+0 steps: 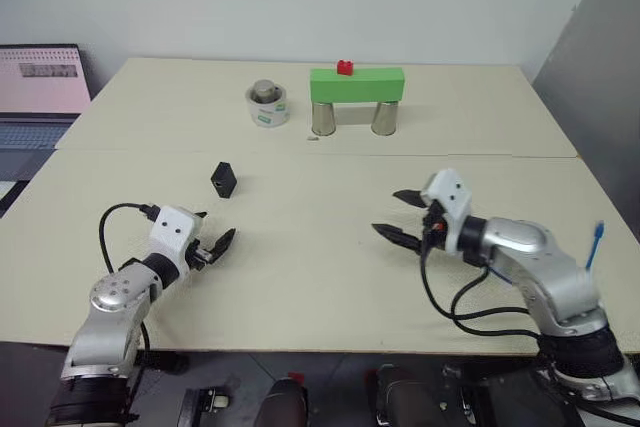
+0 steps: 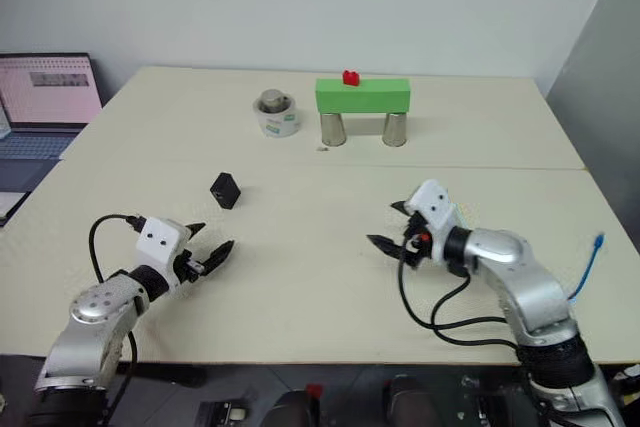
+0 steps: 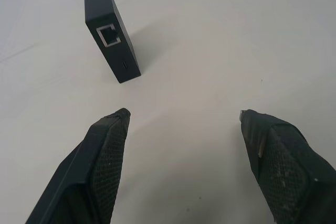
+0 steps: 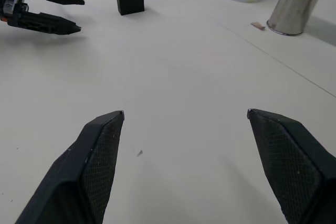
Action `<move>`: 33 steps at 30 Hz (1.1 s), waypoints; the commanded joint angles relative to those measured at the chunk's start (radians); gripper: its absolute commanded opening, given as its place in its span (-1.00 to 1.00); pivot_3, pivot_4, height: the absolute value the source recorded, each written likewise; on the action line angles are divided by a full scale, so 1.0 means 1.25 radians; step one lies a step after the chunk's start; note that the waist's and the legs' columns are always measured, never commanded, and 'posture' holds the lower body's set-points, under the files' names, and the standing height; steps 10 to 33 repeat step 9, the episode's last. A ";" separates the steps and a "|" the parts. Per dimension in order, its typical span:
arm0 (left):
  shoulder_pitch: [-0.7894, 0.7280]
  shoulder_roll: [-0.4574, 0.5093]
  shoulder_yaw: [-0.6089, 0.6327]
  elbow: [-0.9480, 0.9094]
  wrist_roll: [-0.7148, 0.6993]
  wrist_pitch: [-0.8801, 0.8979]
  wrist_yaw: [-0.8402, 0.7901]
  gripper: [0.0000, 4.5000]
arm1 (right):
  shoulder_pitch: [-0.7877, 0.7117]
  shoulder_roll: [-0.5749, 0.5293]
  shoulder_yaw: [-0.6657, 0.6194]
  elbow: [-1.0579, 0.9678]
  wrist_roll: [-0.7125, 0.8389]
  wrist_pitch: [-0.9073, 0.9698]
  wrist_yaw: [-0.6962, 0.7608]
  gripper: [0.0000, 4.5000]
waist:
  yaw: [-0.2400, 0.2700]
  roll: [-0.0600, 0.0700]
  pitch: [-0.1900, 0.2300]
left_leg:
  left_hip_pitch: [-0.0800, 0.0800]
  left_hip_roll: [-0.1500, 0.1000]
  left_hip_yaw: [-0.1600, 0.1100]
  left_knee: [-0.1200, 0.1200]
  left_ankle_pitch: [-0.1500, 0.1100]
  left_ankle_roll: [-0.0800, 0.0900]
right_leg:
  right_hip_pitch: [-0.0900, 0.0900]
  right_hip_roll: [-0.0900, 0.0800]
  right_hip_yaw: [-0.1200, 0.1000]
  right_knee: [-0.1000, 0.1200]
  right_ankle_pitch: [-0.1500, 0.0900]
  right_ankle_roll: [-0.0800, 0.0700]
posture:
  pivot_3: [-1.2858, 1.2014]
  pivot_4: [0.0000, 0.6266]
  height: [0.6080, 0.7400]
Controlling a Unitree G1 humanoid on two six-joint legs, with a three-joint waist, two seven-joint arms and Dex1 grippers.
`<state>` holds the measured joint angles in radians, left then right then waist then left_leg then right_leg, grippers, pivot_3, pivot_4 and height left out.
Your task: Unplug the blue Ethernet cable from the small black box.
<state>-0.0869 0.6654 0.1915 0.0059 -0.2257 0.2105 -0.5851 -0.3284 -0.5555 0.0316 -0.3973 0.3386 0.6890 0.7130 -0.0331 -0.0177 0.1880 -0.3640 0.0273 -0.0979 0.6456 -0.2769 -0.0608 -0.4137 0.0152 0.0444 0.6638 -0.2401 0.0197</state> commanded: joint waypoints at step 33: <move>-0.046 0.081 0.061 -0.048 -0.052 0.058 -0.083 0.58 | 0.138 -0.121 -0.189 -0.017 0.002 0.013 -0.026 0.77 | -0.002 0.000 0.000 | -0.001 0.000 0.002 -0.001 0.000 0.000 | -0.001 0.000 0.001 -0.001 0.000 0.000 | 0.03 -0.52 1.00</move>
